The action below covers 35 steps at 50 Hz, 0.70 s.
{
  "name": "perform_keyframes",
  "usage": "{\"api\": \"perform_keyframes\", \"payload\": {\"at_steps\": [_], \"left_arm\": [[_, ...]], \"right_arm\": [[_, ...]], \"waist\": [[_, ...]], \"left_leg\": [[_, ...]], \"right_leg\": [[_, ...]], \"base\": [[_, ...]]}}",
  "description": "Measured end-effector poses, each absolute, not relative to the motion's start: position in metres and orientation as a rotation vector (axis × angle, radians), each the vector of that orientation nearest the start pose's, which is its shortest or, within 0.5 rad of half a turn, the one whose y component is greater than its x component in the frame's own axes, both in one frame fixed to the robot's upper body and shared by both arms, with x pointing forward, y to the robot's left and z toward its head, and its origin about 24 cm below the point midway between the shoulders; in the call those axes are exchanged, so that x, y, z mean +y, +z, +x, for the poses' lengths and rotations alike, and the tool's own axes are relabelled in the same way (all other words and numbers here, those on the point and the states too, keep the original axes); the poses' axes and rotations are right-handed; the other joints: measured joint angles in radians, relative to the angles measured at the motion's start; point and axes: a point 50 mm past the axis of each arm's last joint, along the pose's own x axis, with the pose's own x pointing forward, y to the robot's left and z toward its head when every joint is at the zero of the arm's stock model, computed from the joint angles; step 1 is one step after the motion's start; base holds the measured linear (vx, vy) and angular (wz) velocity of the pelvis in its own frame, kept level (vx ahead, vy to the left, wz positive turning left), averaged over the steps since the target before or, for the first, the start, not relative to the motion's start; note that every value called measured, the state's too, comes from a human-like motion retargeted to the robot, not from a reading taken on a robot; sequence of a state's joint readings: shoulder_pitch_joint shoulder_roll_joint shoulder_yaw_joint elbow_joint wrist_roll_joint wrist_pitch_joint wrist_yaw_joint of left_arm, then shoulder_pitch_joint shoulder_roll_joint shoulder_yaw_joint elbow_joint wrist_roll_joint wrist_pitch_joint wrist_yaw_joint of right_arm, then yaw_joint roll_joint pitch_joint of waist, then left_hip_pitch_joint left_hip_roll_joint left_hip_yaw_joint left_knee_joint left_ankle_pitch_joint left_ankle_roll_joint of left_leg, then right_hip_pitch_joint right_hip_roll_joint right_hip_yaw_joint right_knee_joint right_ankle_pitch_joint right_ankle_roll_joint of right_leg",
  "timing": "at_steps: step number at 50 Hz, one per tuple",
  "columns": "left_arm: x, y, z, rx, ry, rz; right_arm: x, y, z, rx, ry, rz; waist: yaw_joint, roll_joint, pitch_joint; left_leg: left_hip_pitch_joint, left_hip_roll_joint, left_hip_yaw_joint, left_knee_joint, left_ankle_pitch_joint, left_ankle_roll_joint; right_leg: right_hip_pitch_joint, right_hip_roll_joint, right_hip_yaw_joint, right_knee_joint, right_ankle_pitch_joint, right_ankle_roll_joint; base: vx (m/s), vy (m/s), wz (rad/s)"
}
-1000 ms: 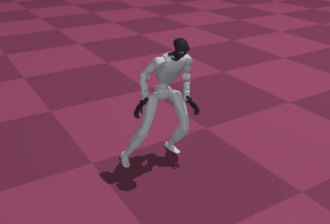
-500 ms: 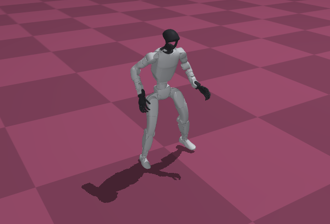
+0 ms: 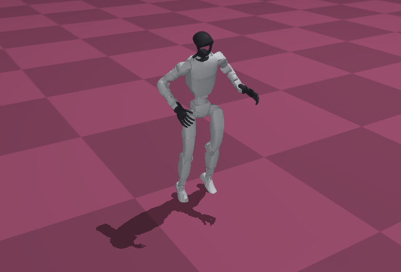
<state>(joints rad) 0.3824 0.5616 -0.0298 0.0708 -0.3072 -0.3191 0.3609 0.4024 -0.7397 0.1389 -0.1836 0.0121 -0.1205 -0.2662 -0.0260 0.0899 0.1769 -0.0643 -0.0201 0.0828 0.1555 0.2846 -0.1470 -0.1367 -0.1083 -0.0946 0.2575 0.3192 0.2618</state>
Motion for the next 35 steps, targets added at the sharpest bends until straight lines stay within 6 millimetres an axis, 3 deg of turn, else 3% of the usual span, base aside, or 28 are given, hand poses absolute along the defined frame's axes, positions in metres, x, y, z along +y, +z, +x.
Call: {"api": "perform_keyframes", "payload": {"at_steps": [3, 5, 7, 9, 10, 12, 15, 16, 18, 20, 21, 23, 25, 27, 28, 30, 32, 35], "left_arm": [[0.289, 0.023, 0.175, 0.086, 0.32, 0.373], [0.286, 0.023, 0.184, 0.088, 0.278, 0.412], [0.278, 0.023, 0.196, 0.078, 0.263, 0.399], [0.268, 0.024, 0.216, 0.051, 0.29, 0.344], [0.261, 0.025, 0.226, 0.038, 0.317, 0.297], [0.241, 0.025, 0.244, 0.016, 0.386, 0.118], [0.198, 0.037, 0.263, -0.064, 0.436, -0.192], [0.186, 0.044, 0.262, -0.097, 0.42, -0.249], [0.17, 0.056, 0.253, -0.15, 0.355, -0.305], [0.17, 0.058, 0.232, -0.154, 0.25, -0.277], [0.175, 0.053, 0.218, -0.125, 0.208, -0.238], [0.184, 0.039, 0.19, -0.03, 0.159, -0.163], [0.19, 0.018, 0.161, 0.102, 0.169, -0.121], [0.193, -0.002, 0.135, 0.226, 0.187, -0.116], [0.194, -0.009, 0.126, 0.271, 0.173, -0.109], [0.197, -0.018, 0.119, 0.315, 0.142, -0.085], [0.206, -0.018, 0.128, 0.303, 0.082, 0.009], [0.223, -0.011, 0.157, 0.263, 0.035, 0.136]], "right_arm": [[-0.255, 0.013, 0.163, 0.21, -0.03, -0.674], [-0.257, -0.003, 0.157, 0.275, -0.046, -0.724], [-0.256, -0.012, 0.159, 0.29, -0.067, -0.769], [-0.251, -0.019, 0.175, 0.277, -0.104, -0.78], [-0.247, -0.023, 0.186, 0.272, -0.121, -0.786], [-0.243, -0.031, 0.214, 0.301, -0.116, -0.869], [-0.247, -0.021, 0.26, 0.304, -0.131, -1.031], [-0.249, -0.009, 0.269, 0.262, -0.18, -1.035], [-0.25, 0.02, 0.281, 0.153, -0.273, -0.979], [-0.241, 0.048, 0.281, 0.027, -0.298, -0.849], [-0.231, 0.059, 0.278, -0.035, -0.266, -0.784], [-0.211, 0.082, 0.273, -0.159, -0.182, -0.677], [-0.19, 0.103, 0.269, -0.282, -0.094, -0.608], [-0.172, 0.116, 0.264, -0.38, -0.023, -0.564], [-0.167, 0.12, 0.261, -0.413, 0.008, -0.541], [-0.158, 0.122, 0.257, -0.434, 0.081, -0.529], [-0.159, 0.119, 0.255, -0.407, 0.134, -0.517], [-0.172, 0.106, 0.253, -0.313, 0.152, -0.48]], "waist": [[0.039, -0.098, 0.019], [0.062, -0.15, 0.023], [0.079, -0.172, 0.038], [0.097, -0.163, 0.09], [0.106, -0.155, 0.125], [0.114, -0.135, 0.205], [0.075, -0.088, 0.275], [0.061, -0.074, 0.268], [0.056, -0.045, 0.233], [0.093, -0.01, 0.173], [0.114, 0.013, 0.133], [0.129, 0.07, 0.052], [0.098, 0.14, -0.012], [0.043, 0.182, -0.037], [0.018, 0.173, -0.034], [-0.018, 0.144, -0.043], [-0.015, 0.065, -0.045], [0.014, -0.052, -0.041]], "left_leg": [[-0.013, 0.087, 0.018, 0.079, -0.052, -0.009], [-0.016, 0.131, 0.047, 0.091, -0.11, 0.008], [-0.02, 0.195, 0.076, 0.083, -0.178, 0.03], [-0.037, 0.3, 0.059, 0.114, -0.235, 0.057], [-0.05, 0.344, 0.036, 0.143, -0.261, 0.085], [-0.097, 0.356, -0.078, 0.308, -0.427, 0.138], [-0.225, 0.257, -0.207, 0.643, -0.757, 0.169], [-0.265, 0.209, -0.201, 0.702, -0.79, 0.194], [-0.305, 0.117, -0.16, 0.736, -0.805, 0.235], [-0.249, 0.055, -0.075, 0.618, -0.747, 0.248], [-0.196, 0.035, -0.032, 0.508, -0.674, 0.232], [-0.099, 0.007, 0.0, 0.272, -0.468, 0.169], [-0.029, 0.003, -0.079, 0.04, -0.185, 0.062], [0.012, 0.014, -0.249, -0.102, 0.003, -0.056], [0.024, -0.001, -0.313, -0.109, 0.006, -0.1], [0.025, 0.022, -0.387, -0.14, -0.042, -0.107], [0.021, 0.042, -0.293, -0.105, -0.106, -0.073], [0.035, 0.155, -0.181, -0.033, -0.144, -0.082]], "right_leg": [[0.025, 0.073, 0.168, -0.098, 0.02, 0.0], [0.02, 0.031, 0.171, -0.075, -0.047, 0.0], [-0.021, -0.067, 0.09, 0.085, -0.351, -0.056], [-0.109, -0.122, 0.094, 0.319, -0.615, -0.117], [-0.171, -0.143, 0.13, 0.451, -0.702, -0.136], [-0.289, -0.178, 0.217, 0.668, -0.741, -0.119], [-0.341, -0.26, 0.295, 0.732, -0.701, -0.07], [-0.322, -0.303, 0.305, 0.667, -0.664, -0.079], [-0.261, -0.399, 0.295, 0.472, -0.537, -0.108], [-0.154, -0.479, 0.203, 0.19, -0.305, -0.13], [-0.107, -0.466, 0.17, 0.082, -0.193, -0.114], [-0.056, -0.356, 0.204, -0.013, -0.083, -0.061], [-0.049, -0.178, 0.238, 0.035, -0.1, -0.028], [-0.048, -0.086, 0.059, 0.135, -0.124, -0.06], [-0.045, -0.089, -0.039, 0.21, -0.144, -0.061], [-0.022, -0.034, -0.13, 0.198, -0.095, -0.074], [-0.011, 0.045, 0.024, 0.132, 0.025, -0.007], [0.041, 0.196, 0.27, 0.005, 0.109, 0.0]], "base": [[0.0, 0.79, 0.04], [-0.01, 1.16, 0.04], [-0.07, 1.3, -0.03], [-0.16, 1.14, -0.34], [-0.24, 1.16, -0.64], [-0.3, 1.25, -0.65], [-0.28, 1.4, 0.15], [-0.16, 1.47, 0.66], [-0.01, 1.48, 0.33], [0.14, 1.43, -0.66], [0.14, 1.35, -1.12], [0.05, 1.25, -0.92], [-0.1, 1.17, -0.27], [-0.14, 1.15, 0.2], [-0.15, 1.12, 0.41], [-0.22, 1.0, 0.52], [-0.2, 0.79, 0.2], [-0.08, 0.49, 0.15]]}}
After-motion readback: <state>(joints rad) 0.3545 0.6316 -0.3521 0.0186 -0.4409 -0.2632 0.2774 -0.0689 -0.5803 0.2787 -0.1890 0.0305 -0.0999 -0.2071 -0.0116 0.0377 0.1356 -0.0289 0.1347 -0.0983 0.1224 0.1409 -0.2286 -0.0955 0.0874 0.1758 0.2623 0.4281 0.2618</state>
